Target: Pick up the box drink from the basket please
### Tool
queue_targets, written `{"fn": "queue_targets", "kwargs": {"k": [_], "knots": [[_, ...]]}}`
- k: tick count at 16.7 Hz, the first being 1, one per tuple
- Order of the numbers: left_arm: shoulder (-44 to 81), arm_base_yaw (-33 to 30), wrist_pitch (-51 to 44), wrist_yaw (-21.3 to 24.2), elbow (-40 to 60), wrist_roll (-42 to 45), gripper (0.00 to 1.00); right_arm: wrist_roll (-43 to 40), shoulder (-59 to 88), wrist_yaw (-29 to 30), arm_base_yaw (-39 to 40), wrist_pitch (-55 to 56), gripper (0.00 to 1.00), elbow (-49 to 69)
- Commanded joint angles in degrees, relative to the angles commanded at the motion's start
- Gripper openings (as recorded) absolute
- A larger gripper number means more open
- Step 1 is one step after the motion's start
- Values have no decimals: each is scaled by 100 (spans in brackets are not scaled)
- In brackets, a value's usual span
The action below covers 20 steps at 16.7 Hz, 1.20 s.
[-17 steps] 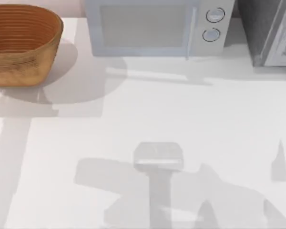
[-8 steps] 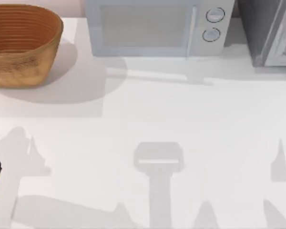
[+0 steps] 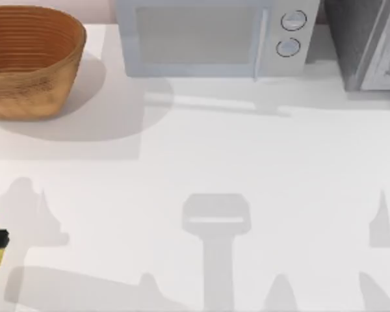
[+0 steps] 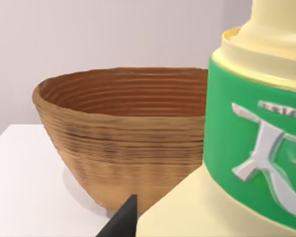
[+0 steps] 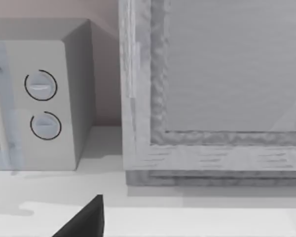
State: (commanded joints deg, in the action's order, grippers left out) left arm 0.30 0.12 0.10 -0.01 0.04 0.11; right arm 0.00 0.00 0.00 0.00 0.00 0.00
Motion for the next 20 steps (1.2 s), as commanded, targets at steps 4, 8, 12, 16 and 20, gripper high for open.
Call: {"fn": "queue_targets", "kwargs": {"k": [4, 8, 12, 16, 20], "knots": [[594, -289, 458, -482, 98, 4, 0, 0, 0, 0, 0, 0, 100, 0], [1869, -965, 1647, -1653, 455, 117, 0, 0, 0, 0, 0, 0, 100, 0], [3406, -1872, 3177, -3249, 923, 329, 0, 0, 0, 0, 0, 0, 100, 0], [5073, -2799, 4707, -4880, 1364, 565, 0, 0, 0, 0, 0, 0, 100, 0], [6616, -3597, 5929, -6288, 1702, 744, 0, 0, 0, 0, 0, 0, 100, 0]]}}
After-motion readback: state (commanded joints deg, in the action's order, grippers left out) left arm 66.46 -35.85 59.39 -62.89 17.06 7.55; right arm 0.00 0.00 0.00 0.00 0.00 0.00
